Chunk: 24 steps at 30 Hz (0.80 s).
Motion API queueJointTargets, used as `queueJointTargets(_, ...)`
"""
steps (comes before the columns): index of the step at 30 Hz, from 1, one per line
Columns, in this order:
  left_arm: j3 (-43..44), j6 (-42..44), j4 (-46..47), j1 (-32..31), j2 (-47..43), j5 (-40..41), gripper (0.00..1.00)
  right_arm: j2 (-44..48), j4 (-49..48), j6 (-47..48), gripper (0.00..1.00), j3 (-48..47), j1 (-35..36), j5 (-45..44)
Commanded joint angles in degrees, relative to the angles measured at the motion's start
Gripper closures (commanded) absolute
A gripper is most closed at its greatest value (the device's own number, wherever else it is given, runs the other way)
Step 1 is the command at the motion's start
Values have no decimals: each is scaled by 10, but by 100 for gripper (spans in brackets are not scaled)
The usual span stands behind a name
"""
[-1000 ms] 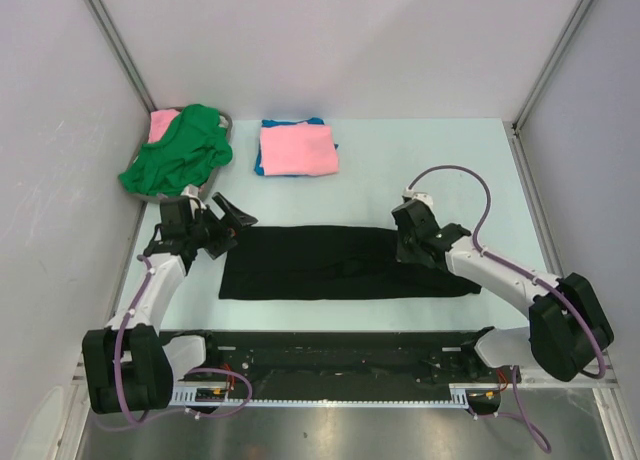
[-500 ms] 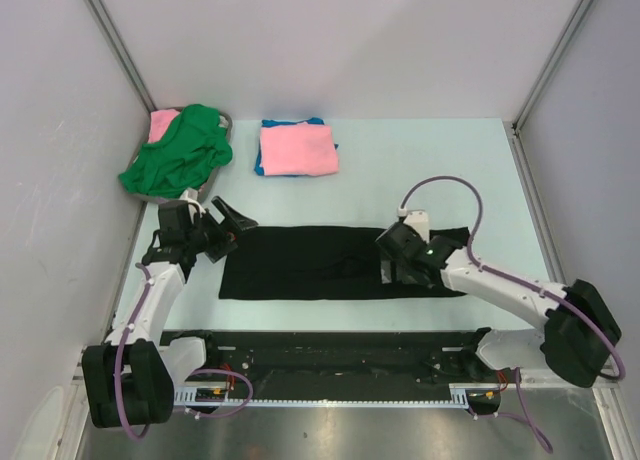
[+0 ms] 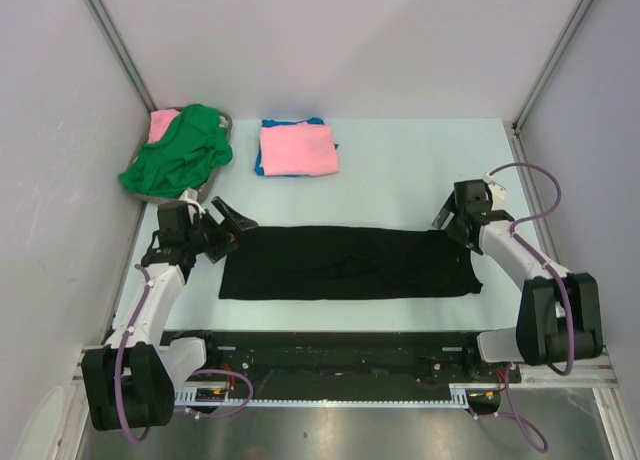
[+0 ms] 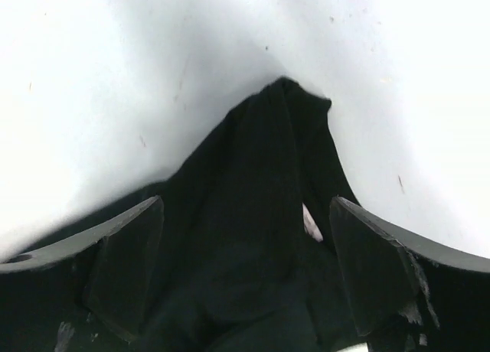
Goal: Fold and stack the t-shirts
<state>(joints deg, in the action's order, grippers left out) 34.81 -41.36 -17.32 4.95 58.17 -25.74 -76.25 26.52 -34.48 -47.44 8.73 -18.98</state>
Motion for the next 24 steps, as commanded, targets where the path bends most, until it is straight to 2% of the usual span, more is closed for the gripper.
queueJointTargets(1, -1, 17, 15, 4, 4, -16, 0, -51, -88, -8, 9, -14, -40, 54)
queueJointTargets(12, 0, 22, 40, 3, 44, -17, 0, -116, -152, -23, 30, -17, -100, 55)
queueJointTargets(19, -23, 4, 75, 1, 58, -13, 0, -150, -165, -33, 55, -21, -123, 63)
queueJointTargets(23, -29, -1, 94, -14, 85, -11, 0, -160, -169, -36, 65, -24, -123, 70)
queueJointTargets(24, -27, -1, 94, -19, 90, -5, 0, -160, -169, -36, 71, -24, -123, 70)
